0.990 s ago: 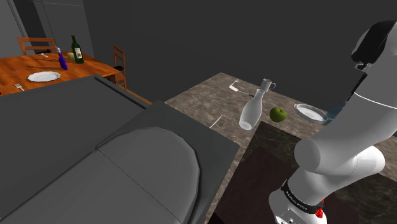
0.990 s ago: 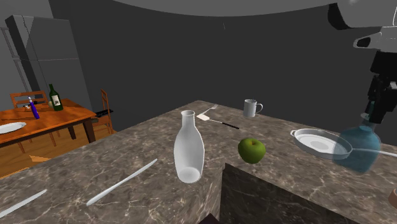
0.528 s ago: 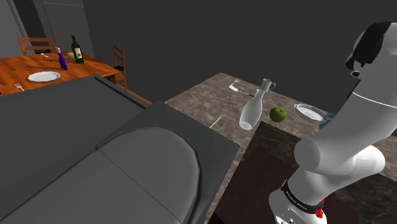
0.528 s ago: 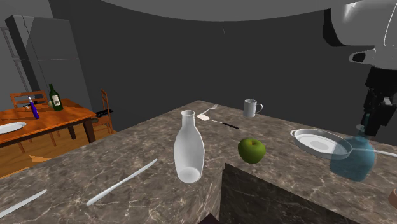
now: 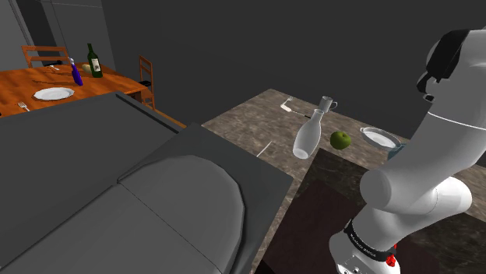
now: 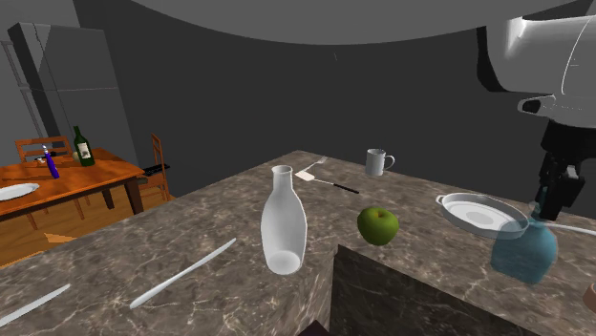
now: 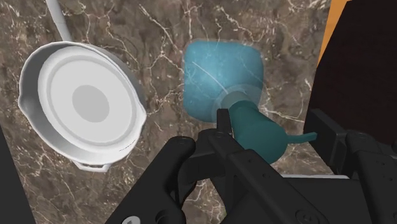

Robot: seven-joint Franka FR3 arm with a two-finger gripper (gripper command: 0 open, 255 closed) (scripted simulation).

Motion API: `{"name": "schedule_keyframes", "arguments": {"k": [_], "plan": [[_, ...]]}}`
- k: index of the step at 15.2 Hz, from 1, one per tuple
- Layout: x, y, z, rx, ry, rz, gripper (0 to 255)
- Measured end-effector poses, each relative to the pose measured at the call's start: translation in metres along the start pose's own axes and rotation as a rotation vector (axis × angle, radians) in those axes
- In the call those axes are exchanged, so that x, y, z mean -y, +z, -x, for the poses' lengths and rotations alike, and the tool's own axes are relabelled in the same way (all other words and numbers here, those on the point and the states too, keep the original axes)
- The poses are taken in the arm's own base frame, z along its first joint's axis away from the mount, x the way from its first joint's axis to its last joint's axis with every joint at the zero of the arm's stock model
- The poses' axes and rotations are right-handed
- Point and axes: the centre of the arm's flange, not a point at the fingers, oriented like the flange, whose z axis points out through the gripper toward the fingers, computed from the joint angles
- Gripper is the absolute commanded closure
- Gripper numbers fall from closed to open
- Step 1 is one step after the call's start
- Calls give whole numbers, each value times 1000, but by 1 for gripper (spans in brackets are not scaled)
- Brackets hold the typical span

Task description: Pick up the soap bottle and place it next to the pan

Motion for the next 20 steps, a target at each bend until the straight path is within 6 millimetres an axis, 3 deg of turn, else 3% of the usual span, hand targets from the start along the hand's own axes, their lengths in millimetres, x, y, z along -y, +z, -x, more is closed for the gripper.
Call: {"name": "schedule_keyframes", "arguments": {"k": [4, 5, 11, 15, 20], "plan": [[0, 1, 0, 0, 0, 0, 255], [0, 1, 0, 0, 0, 0, 0], [0, 1, 0, 0, 0, 1, 0], [0, -38, -1, -1, 0, 2, 0], [0, -49, 0, 0, 0, 1, 0]]}}
